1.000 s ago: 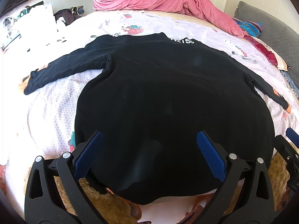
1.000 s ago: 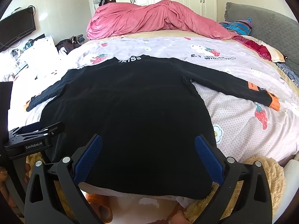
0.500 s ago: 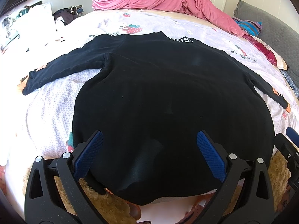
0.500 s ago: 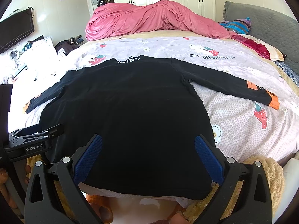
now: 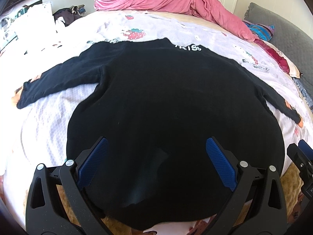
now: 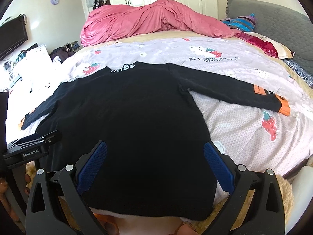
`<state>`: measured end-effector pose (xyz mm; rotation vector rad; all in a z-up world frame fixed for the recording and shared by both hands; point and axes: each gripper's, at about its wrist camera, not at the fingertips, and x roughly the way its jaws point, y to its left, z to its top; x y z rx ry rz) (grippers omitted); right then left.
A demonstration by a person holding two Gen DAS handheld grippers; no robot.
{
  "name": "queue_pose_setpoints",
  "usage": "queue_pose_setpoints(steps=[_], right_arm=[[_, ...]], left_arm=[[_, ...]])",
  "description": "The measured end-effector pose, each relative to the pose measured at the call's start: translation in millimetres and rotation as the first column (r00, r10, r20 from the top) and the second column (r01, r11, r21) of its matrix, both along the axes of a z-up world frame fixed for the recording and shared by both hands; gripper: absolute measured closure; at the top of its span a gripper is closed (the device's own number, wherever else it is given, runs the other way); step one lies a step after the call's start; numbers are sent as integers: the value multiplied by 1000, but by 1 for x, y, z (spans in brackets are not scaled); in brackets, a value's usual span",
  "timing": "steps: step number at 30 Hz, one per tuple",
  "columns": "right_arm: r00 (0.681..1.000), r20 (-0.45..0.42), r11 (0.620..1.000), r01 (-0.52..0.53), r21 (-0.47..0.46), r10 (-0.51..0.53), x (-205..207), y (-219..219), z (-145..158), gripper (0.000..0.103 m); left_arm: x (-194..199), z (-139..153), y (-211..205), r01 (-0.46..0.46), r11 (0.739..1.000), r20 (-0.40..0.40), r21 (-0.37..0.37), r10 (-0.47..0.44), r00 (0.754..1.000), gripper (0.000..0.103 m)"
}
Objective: Fold small clothes
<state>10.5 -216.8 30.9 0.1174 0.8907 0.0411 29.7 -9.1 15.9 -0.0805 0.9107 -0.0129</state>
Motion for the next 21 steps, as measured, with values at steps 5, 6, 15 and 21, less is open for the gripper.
queue_pose_setpoints(steps=[5, 6, 15, 21], right_arm=[[1000, 9, 1000, 12, 2, -12, 12, -6, 4, 4], [1000, 11, 1000, 14, 3, -14, 14, -7, 5, 4], [998, 10, 998, 54, 22, -54, 41, -21, 8, 4], [994, 9, 993, 109, 43, -109, 66, -37, 11, 4]], left_arm=[[16, 6, -8, 15, 1000, 13, 5, -16, 1000, 9], [19, 7, -10, 18, 1000, 13, 3, -18, 1000, 9], [49, 9, -25, 45, 999, 0, -9, -45, 999, 9], [73, 10, -36, 87, 996, -17, -22, -88, 996, 9]])
